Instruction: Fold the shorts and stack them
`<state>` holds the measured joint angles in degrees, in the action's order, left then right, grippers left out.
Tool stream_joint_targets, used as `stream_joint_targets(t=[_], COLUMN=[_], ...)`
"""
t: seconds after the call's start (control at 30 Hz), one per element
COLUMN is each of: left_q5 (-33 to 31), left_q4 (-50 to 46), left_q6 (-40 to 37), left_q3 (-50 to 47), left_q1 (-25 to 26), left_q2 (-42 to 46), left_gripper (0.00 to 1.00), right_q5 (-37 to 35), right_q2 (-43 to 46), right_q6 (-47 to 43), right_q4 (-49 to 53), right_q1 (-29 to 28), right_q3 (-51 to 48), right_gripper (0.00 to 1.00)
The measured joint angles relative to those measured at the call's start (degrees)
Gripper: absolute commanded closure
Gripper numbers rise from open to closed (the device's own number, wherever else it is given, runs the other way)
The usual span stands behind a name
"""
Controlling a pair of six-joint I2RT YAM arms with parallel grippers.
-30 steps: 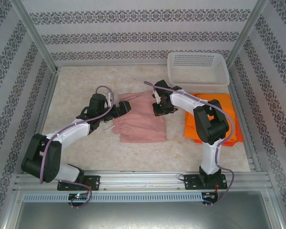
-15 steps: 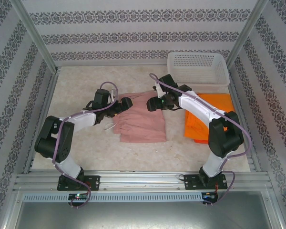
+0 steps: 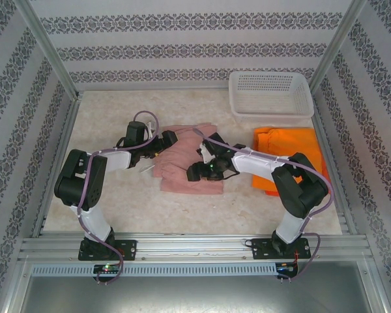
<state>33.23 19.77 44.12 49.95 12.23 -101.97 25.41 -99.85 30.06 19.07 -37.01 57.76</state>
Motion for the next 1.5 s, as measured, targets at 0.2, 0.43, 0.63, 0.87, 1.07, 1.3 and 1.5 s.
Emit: stream_joint_targets(t=[0.2, 0.43, 0.63, 0.87, 1.07, 1.3, 1.5], left_q5=[0.72, 1.33, 1.49, 1.51, 1.51, 1.27, 1.05], left_q4=[0.22, 0.33, -0.76, -5.33, -5.62, -4.7, 0.09], left_q6=[-0.39, -0.66, -0.68, -0.63, -0.37, 1.33, 1.36], left_q3=[0.0, 0.0, -1.05, -1.64, -3.26, -10.58, -13.2], left_q1=[-0.46, -0.94, -1.57, -1.44, 1.18, 3.13, 3.48], left_q2=[-0.39, -0.52, 2.47, 14.53, 16.76, 12.76, 11.63], left_gripper=[0.0, 0.0, 0.0, 0.0, 0.0, 0.0, 0.0], right_q5=[0.22, 1.07, 2.03, -2.14, -1.97, 1.25, 4.61], right_q2=[1.36, 6.03, 12.11, 15.89, 12.63, 4.33, -0.92], right_q6=[2.82, 2.99, 1.84, -2.51, -4.9, -4.96, -4.76], right_q4=[-5.64, -6.21, -3.78, -1.9, -1.66, -1.68, -2.58], right_q1=[-2.01, -4.9, -3.78, 5.79, 15.04, 20.39, 20.52], right_q3=[-4.72, -8.33, -8.37, -3.82, -0.72, 0.28, 1.88], right_gripper=[0.23, 0.21, 0.21, 0.16, 0.17, 0.18, 0.19])
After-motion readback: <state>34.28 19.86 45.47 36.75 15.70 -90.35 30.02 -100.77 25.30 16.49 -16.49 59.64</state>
